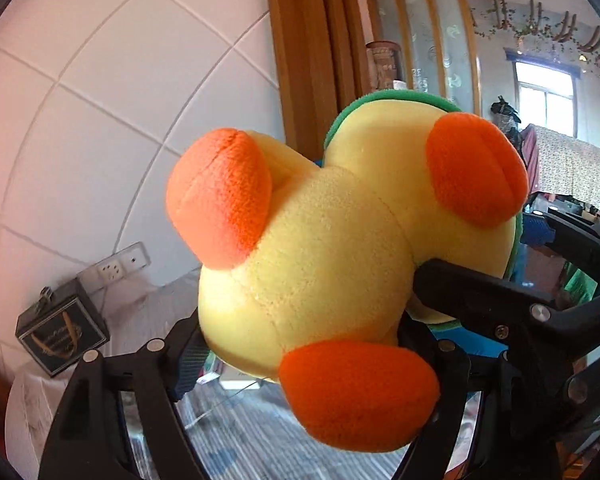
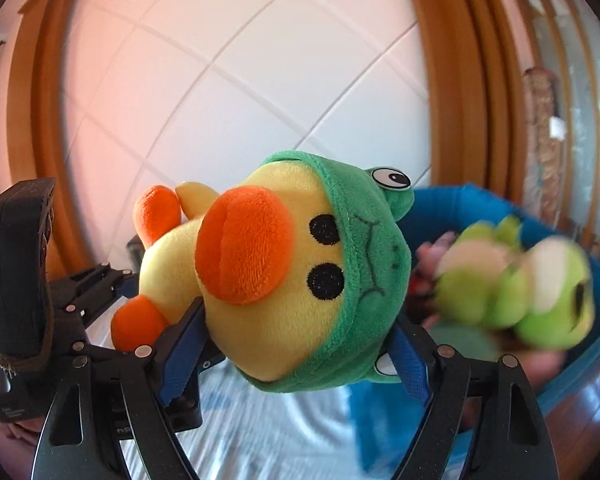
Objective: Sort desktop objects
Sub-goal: 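Open both grippers to drop the duck plush into the bin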
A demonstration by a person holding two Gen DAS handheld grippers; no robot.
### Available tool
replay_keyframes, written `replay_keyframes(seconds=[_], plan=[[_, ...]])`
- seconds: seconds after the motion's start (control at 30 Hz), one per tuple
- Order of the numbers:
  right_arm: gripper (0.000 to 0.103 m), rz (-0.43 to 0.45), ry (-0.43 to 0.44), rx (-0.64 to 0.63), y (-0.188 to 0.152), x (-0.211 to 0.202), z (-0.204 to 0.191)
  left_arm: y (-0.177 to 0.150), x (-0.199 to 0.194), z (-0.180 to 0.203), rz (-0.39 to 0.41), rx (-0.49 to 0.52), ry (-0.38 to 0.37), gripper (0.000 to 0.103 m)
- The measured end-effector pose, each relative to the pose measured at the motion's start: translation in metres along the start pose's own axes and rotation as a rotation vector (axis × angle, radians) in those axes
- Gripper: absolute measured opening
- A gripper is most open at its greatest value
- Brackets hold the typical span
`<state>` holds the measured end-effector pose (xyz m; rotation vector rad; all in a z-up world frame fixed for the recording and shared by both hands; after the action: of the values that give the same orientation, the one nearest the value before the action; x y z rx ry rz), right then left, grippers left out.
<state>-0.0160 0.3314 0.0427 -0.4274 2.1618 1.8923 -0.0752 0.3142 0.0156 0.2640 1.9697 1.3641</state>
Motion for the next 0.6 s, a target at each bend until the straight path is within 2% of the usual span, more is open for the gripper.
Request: replay_keyframes(seconds=[0.1, 0.17, 0.3, 0.33, 0.43, 0.53, 0.6], plan=[[0.084, 0.020, -0.084, -0.003, 0.025, -0.029, 0.036, 0.031, 0.013, 0.041, -0.017, 0.047, -0.064, 0.080], [0.084, 0.006, -0.128, 0.023, 0.031, -0.045, 0.068, 0.040, 0.029, 0.070, -0.070, 0.085, -0.113, 0.081], [0.085, -0.096, -0.173, 0.137, 0.014, -0.058, 0.133, 0.028, 0.076, 0.132, -0.283, 0.183, -0.210, 0.082], [0.085, -0.135, -0.174, 0.175, 0.006, -0.057, 0.148, 0.023, 0.089, 0.145, -0.333, 0.208, -0.211, 0.083], [0.085, -0.231, -0.150, 0.288, -0.025, -0.047, 0.195, 0.017, 0.125, 0.169, -0.420, 0.268, -0.162, 0.084], [0.085, -0.292, -0.143, 0.364, -0.046, -0.028, 0.236, 0.008, 0.160, 0.182, -0.540, 0.276, -0.135, 0.084], [0.086, -0.320, -0.172, 0.389, -0.052, -0.014, 0.260, 0.016, 0.166, 0.185, -0.562, 0.235, -0.139, 0.084]])
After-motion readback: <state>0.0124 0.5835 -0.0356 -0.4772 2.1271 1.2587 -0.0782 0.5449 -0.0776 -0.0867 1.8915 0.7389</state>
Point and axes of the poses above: each gripper's, at about its wrist camera, not at the fingertips, and x roughly the way its jaws point, z to its right, y to its top, the point moved 10 cm from there along x, roughly the way its jaws point, and after that the axes turned 11 degrees about y, right-handed, at the moved point
